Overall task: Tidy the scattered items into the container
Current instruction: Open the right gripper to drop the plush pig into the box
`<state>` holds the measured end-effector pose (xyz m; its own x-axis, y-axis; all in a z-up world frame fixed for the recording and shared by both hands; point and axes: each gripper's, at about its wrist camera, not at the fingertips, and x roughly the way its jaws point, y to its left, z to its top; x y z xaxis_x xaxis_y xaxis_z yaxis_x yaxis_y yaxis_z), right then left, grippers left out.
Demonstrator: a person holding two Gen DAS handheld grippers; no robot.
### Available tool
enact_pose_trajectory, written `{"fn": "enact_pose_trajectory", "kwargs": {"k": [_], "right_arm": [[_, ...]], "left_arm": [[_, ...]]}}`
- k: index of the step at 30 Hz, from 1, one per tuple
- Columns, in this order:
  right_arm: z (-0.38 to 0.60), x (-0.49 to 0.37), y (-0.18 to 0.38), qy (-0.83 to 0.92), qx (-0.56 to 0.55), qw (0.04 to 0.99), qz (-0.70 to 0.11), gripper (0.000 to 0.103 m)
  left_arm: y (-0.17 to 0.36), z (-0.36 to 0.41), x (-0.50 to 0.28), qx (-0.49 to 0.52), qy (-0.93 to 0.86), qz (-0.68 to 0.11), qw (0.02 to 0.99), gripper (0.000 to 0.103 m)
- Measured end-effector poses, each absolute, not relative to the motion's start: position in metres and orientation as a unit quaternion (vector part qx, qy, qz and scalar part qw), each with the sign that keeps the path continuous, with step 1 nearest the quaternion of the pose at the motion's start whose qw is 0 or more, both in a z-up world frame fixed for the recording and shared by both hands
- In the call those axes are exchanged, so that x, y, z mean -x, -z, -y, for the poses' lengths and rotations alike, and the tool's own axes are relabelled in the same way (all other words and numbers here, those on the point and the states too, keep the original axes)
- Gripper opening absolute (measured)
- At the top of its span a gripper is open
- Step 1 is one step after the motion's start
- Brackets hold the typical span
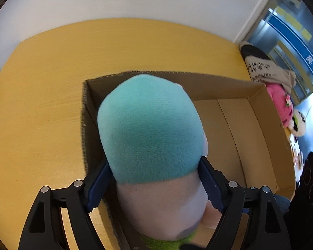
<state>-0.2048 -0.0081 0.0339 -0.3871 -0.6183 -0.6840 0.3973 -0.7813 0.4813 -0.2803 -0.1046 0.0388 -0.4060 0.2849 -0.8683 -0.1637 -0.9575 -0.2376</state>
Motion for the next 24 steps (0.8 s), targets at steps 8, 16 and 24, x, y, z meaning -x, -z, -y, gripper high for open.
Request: {"fn": "enact_pose_trajectory", "kwargs": {"k": [8,16,24], "right_arm": [[-0.023,0.166,-0.057,0.845,-0.429,0.291,0.131,0.080],[-0.117,0.095,-0.041,0.874,-0.392,0.275,0.082,0.080],[-0.168,-0.006,-0.076,0.900,-0.370,0.228,0.027,0.080]], "left_arm": [[-0.108,0.126,0.237,0.418,-0.900,0.079,0.089,0.093],[-0.151,0.104,0.129,0.334,-0.938,0.040,0.085,0.100],[-0.130,0.031,0.017,0.298,-0.950,-0.018,0.095,0.103]]}}
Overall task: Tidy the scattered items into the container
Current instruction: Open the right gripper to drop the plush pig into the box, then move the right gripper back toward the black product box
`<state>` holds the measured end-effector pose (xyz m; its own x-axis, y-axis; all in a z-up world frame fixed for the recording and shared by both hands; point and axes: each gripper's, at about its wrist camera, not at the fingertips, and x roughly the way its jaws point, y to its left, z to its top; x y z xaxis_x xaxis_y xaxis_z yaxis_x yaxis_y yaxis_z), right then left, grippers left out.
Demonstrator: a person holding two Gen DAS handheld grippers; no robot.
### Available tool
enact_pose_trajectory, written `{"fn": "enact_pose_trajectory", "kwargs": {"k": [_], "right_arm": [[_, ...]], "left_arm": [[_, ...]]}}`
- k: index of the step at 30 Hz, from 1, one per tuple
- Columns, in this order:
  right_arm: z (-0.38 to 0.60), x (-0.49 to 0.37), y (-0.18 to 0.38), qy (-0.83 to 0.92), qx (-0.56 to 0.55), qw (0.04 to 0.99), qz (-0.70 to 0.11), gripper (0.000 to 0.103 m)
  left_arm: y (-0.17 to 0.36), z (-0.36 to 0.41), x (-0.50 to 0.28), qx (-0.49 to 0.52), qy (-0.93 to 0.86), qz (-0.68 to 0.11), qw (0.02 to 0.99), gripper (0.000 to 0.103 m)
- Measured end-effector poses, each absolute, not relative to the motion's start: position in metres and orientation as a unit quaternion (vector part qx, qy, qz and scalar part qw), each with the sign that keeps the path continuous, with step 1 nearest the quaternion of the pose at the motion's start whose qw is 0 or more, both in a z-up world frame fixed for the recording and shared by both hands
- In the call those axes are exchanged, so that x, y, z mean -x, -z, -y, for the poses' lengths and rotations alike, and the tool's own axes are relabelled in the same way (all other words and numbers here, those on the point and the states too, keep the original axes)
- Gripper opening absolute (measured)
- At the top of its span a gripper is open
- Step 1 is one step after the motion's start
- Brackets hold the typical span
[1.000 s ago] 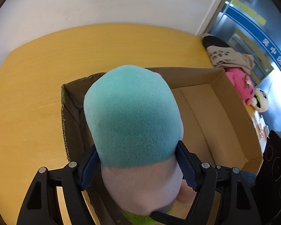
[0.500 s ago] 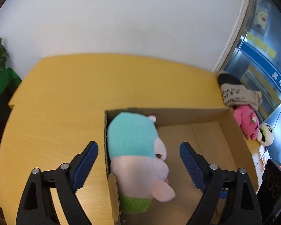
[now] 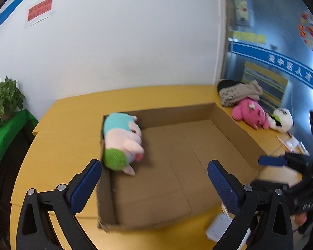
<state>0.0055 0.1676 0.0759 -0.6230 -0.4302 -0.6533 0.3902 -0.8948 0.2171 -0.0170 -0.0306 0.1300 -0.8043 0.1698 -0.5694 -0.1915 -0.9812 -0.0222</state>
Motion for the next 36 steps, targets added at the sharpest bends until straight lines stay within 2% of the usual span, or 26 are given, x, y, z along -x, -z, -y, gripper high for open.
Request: {"fn": "enact_pose_trajectory", "kwargs": {"k": [7,15,36], "right_arm": [[-0.191,-0.046,-0.075,0.908,-0.366,0.201,-0.004,0.080],[-0.201,-0.060,-0.074,0.909,-0.356,0.213,-0.022,0.080],[-0.221,-0.081,-0.055,0.897,-0.382,0.224,-0.004,0.080]], "left_arm": [[-0.111,-0.011,-0.033,0.301,-0.947,-0.015,0.111,0.103],[-0.104,-0.029,-0.061,0.301,-0.948,0.015,0.105,0.103],[-0.080,-0.043,-0.079,0.341,-0.928,0.049,0.143,0.103]]}}
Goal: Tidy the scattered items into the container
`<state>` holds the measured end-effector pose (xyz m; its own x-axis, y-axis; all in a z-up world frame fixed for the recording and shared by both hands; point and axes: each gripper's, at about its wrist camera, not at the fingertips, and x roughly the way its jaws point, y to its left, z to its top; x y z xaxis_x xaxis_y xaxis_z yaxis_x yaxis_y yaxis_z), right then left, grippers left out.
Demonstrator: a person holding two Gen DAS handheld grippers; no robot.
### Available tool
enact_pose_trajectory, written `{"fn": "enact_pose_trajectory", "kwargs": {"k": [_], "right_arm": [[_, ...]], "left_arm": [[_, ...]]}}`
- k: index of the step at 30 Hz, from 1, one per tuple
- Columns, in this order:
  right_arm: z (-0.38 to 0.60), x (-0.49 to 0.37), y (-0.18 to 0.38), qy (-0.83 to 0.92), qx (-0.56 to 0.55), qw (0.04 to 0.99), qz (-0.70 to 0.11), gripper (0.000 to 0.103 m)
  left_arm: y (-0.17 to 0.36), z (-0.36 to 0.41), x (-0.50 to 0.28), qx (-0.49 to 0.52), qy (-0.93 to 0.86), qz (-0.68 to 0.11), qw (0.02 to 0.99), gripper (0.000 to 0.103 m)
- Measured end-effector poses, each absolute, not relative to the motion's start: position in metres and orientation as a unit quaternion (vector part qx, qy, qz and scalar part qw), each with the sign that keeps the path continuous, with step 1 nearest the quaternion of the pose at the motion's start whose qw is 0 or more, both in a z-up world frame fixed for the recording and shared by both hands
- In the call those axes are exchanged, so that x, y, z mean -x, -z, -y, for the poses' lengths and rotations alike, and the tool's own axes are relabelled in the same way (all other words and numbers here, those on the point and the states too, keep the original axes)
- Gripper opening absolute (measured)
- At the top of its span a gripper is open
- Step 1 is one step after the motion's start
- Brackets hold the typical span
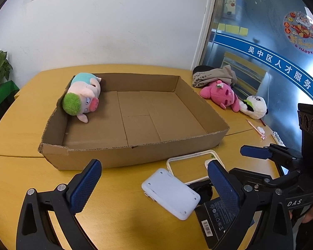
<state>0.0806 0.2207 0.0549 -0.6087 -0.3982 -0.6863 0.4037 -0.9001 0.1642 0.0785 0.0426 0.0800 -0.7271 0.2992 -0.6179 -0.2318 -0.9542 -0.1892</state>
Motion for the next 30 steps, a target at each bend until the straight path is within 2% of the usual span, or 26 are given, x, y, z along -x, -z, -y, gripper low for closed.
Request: {"fn": "enact_pose_trajectory", "kwargs": {"k": [5,10,17,20,24,30], "right_arm": [[-0.244,-0.115,-0.046,0.886,-0.373,0.275,-0.015,0.080],[-0.259,-0.149,-0.007,0.847,-0.423,0.320,-0.030,0.080],[-0.255,-0.163,0.026,0.823,-0.466,0.316,-0.069,0.082],[-0.254,-0.160,0.034,0.820,-0.471,0.315,-0.076,0.082],[-0.249,-0.154,0.044,0.817,-0.480,0.309,-0.083,0.082],[-0.244,-0.156,0.051,0.817,-0.483,0.304,-0.085,0.085]], "left_arm": [[-0.068,-0.053,-0.087,0.356,-0.915,0.062,0.180,0.103],[-0.052,-0.070,-0.081,0.384,-0.890,0.078,0.232,0.103],[-0.025,-0.114,-0.068,0.420,-0.848,0.067,0.315,0.103],[-0.009,-0.129,-0.067,0.434,-0.831,0.065,0.343,0.100],[0.009,-0.141,-0.063,0.453,-0.808,0.081,0.369,0.085],[0.013,-0.154,-0.069,0.449,-0.807,0.059,0.378,0.077]]}}
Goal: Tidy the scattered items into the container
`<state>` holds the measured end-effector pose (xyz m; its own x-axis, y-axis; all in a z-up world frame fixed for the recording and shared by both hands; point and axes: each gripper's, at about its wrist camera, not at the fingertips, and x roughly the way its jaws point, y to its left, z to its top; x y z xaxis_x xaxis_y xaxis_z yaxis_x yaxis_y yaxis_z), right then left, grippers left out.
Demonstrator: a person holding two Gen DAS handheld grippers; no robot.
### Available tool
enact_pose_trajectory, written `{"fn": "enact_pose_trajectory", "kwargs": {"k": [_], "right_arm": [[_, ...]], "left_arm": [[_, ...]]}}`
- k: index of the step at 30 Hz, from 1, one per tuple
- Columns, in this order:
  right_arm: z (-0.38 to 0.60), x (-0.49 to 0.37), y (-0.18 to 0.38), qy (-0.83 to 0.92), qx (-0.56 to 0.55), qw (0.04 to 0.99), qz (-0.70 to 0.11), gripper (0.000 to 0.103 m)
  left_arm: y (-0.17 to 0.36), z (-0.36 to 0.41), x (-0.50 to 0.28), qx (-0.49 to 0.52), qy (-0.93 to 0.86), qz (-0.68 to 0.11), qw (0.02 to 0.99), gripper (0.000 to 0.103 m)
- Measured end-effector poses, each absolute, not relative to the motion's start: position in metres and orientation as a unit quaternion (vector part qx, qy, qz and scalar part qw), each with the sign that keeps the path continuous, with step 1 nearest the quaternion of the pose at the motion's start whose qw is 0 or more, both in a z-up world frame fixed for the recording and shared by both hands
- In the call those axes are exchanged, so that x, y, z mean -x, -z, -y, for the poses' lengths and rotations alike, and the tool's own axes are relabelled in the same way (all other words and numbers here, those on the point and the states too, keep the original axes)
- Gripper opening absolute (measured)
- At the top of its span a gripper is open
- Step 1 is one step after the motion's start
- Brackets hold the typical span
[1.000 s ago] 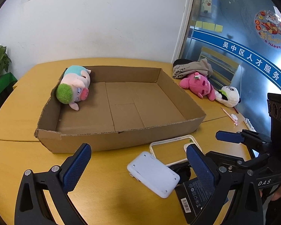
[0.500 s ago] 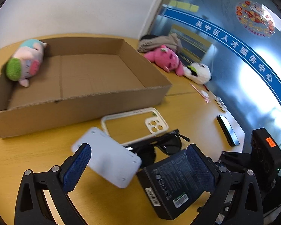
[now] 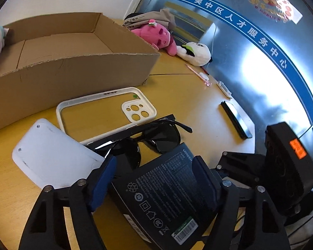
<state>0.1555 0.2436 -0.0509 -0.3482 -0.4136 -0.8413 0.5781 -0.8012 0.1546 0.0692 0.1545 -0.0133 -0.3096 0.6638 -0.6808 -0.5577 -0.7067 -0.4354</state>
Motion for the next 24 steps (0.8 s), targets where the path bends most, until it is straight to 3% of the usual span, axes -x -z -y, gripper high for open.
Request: {"fn": "enact_pose_trajectory", "kwargs": {"k": [3,17,24], "right_arm": [[-0.243,-0.160,0.051,0.817,-0.482,0.306,-0.084,0.085],[-0.220,-0.173,0.053,0.812,-0.472,0.331,-0.092,0.085],[-0.212,-0.179,0.054,0.814,-0.466,0.325,-0.120,0.083]], "left_arm": [[0.014,-0.152,-0.073,0.454,-0.808,0.051,0.372,0.071],[0.014,-0.119,-0.091,0.461,-0.817,0.029,0.346,0.070],[0.019,-0.101,-0.094,0.466,-0.814,0.065,0.340,0.069]]}}
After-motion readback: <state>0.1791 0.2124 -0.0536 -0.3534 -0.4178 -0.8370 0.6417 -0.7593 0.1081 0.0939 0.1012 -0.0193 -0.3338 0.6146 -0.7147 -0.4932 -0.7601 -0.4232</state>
